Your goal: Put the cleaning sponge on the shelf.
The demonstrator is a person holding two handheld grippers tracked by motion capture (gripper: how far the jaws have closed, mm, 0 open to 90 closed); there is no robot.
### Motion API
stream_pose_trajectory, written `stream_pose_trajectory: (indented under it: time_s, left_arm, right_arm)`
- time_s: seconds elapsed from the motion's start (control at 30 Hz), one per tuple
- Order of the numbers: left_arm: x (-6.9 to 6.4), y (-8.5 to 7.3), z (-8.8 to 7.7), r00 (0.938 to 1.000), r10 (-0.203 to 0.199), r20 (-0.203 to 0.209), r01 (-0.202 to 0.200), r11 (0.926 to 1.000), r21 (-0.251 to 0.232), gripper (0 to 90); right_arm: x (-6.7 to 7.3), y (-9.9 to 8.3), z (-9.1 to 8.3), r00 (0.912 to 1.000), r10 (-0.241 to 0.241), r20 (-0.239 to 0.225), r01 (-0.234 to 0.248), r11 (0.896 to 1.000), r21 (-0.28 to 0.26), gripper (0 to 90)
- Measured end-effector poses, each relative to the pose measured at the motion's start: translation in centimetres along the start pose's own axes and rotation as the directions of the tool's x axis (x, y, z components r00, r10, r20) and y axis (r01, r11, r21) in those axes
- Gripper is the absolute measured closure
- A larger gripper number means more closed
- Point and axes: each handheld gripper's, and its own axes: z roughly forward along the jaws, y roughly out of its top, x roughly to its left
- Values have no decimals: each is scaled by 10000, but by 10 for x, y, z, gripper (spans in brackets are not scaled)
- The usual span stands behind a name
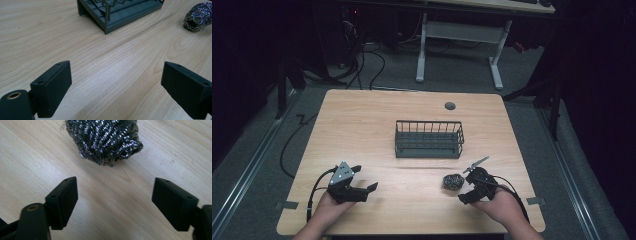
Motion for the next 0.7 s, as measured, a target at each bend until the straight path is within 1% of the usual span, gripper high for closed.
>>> stream_pose_trajectory:
  time_s: [0.07, 0.1, 0.17, 0.2, 0.23, 0.27, 0.33, 0.37, 0.43, 0.47, 0.7]
  left_arm:
    - [0, 0, -1, 10000, 31, 6, -31, 10000, -14, 103]
    - [0, 0, 0, 10000, 7, -2, -7, 10000, -8, 103]
    - [0, 0, 0, 10000, -7, -19, 7, 10000, 5, 103]
    - [0, 0, 0, 10000, -9, -21, 9, 10000, 3, 103]
    - [0, 0, 0, 10000, 4, -4, -4, 10000, 3, 103]
    - [0, 0, 0, 10000, 25, -14, -25, 10000, 3, 103]
    - [1, 0, 1, 10000, -10, 1, 10, 10000, 0, 103]
    - [1, 0, 1, 10000, -7, 2, 7, 10000, 4, 103]
    - [1, 0, 1, 10000, -5, 14, 5, 10000, -3, 103]
    - [1, 0, 1, 10000, 5, 12, -5, 10000, -17, 103]
    - [1, 0, 0, 10000, -3, 15, 3, 10000, -25, 103]
  right_arm:
    - [1, 3, -1, 10000, -35, -78, 35, 10000, 90, 174]
    - [2, 4, -2, 9998, -197, -58, 197, 9998, 83, 167]
    - [3, 6, -3, 9997, -204, -121, 205, 9998, 61, 153]
    - [4, 7, -5, 9999, -118, -110, 119, 9998, 144, 153]
    - [4, 8, -5, 9996, -271, -110, 272, 9996, 70, 153]
    - [4, 10, -6, 9998, -104, -158, 106, 9999, 134, 152]
    - [5, 13, -8, 9999, -72, -89, 74, 9998, 183, 153]
    - [3, 17, -7, 9985, -544, -46, 545, 9985, 63, 154]
    - [3, 18, -7, 9987, -508, -64, 509, 9987, 42, 154]
    - [3, 21, -7, 9981, -620, -74, 620, 9981, 53, 155]
    - [7, 31, -5, 9965, -827, -118, 829, 9964, 172, 157]
